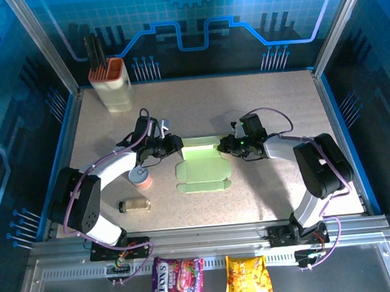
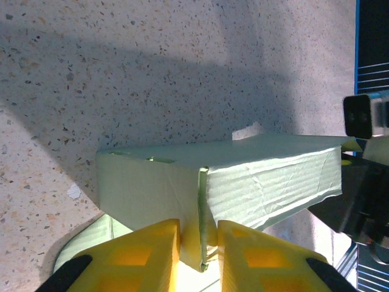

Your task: Fold the paper box

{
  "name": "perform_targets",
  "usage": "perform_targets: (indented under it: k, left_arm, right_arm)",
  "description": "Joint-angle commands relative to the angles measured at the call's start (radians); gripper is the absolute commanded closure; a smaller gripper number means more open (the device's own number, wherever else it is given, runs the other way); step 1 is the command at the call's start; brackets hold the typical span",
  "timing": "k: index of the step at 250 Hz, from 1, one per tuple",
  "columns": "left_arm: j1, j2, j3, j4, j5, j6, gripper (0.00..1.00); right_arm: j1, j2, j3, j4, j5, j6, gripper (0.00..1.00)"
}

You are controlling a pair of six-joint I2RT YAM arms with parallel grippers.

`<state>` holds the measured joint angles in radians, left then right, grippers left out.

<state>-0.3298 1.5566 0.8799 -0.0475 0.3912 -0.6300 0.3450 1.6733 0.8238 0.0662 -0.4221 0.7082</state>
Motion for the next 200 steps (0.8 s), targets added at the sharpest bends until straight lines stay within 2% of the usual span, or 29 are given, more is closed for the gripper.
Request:
perform_targets:
  k: [1,71,97,132,200]
  left_arm:
    - [0.005,0.027,0.014,-0.059,0.003,0.000,0.76]
    - [0.006,0.025,0.016,-0.066,0.000,0.004,0.75]
    - [0.006,0.023,0.019,-0.069,0.002,0.005,0.74]
    - [0.006,0.023,0.020,-0.071,0.001,0.007,0.74]
    - [0.005,0.018,0.020,-0.078,0.000,0.007,0.74]
  right_arm:
    - [-0.034,-0.083,0.007,-0.148,-0.013,-0.133,0.62]
    - [-0.099,-0.202,0.047,-0.354,0.065,-0.312,0.56]
    - [-0.112,-0.218,0.074,-0.393,0.121,-0.378,0.51]
    - [-0.112,-0.183,0.112,-0.414,0.190,-0.451,0.46]
    - [-0.112,-0.089,0.153,-0.383,0.218,-0.505,0.46]
